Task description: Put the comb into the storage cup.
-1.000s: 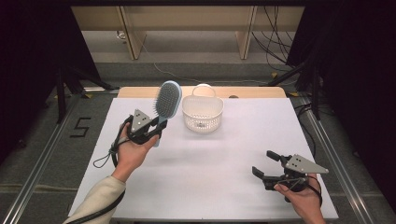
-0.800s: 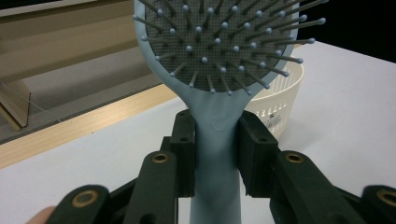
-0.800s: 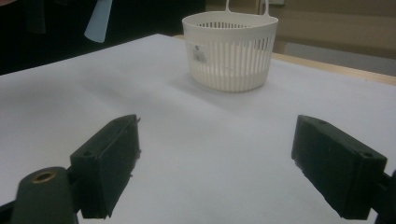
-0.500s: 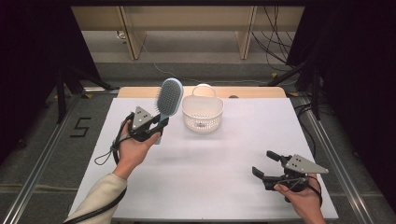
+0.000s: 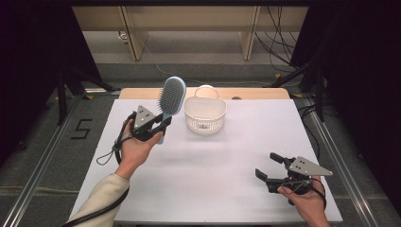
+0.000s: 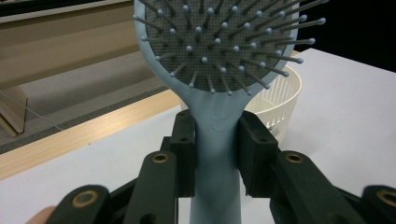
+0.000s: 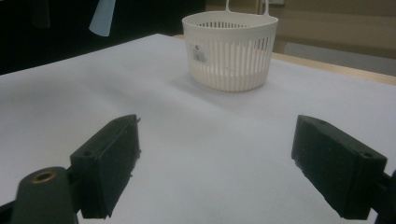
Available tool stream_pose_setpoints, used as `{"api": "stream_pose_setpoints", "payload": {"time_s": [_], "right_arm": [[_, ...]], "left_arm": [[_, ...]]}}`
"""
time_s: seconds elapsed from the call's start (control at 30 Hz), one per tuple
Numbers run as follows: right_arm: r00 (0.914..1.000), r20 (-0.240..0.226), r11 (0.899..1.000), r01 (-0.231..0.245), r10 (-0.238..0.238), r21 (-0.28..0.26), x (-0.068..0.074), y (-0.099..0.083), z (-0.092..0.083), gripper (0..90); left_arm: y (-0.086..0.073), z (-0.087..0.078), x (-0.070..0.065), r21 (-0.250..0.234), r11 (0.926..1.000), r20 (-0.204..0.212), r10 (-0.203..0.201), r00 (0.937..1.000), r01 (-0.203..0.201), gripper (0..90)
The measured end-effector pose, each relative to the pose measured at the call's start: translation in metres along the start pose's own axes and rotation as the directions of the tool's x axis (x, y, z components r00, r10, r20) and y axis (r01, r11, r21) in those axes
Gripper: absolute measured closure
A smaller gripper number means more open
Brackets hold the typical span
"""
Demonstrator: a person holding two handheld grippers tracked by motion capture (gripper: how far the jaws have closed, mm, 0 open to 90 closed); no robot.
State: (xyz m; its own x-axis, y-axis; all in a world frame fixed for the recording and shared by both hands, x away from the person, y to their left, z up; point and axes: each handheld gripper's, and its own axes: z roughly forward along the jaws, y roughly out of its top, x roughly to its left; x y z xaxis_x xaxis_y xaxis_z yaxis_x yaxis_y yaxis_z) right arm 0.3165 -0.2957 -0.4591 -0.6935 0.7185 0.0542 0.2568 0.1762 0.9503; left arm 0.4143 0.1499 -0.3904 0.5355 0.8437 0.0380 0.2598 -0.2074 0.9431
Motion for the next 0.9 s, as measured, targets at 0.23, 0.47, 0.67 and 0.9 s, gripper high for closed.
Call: {"api": "stream_pose_setpoints", "payload": {"time_s": [0.23,0.47,0.67,0.9], "right_arm": [[1.0,0.0,1.0,0.001,-0.001,0.001,0.0,0.0,0.0,15.9],[1.0,-0.001,1.0,0.0,0.0,0.005,0.0,0.0,0.0,15.9],[1.0,-0.002,1.0,-0.004,0.004,0.002,0.0,0.0,0.0,15.9],[1.0,-0.002,1.0,-0.006,0.006,0.0,-0.001,0.0,0.0,15.9]], "left_arm": [[0.002,0.002,-0.001,-0.003,1.0,0.01,0.009,0.9999,-0.009,69.8],[0.006,0.005,-0.002,-0.011,0.9999,0.014,0.006,0.9999,-0.006,69.8],[0.009,0.008,-0.004,-0.015,0.9998,0.018,0.013,0.9998,-0.012,69.8],[0.013,0.012,-0.006,-0.022,0.9996,0.026,0.016,0.9995,-0.016,69.8]]}}
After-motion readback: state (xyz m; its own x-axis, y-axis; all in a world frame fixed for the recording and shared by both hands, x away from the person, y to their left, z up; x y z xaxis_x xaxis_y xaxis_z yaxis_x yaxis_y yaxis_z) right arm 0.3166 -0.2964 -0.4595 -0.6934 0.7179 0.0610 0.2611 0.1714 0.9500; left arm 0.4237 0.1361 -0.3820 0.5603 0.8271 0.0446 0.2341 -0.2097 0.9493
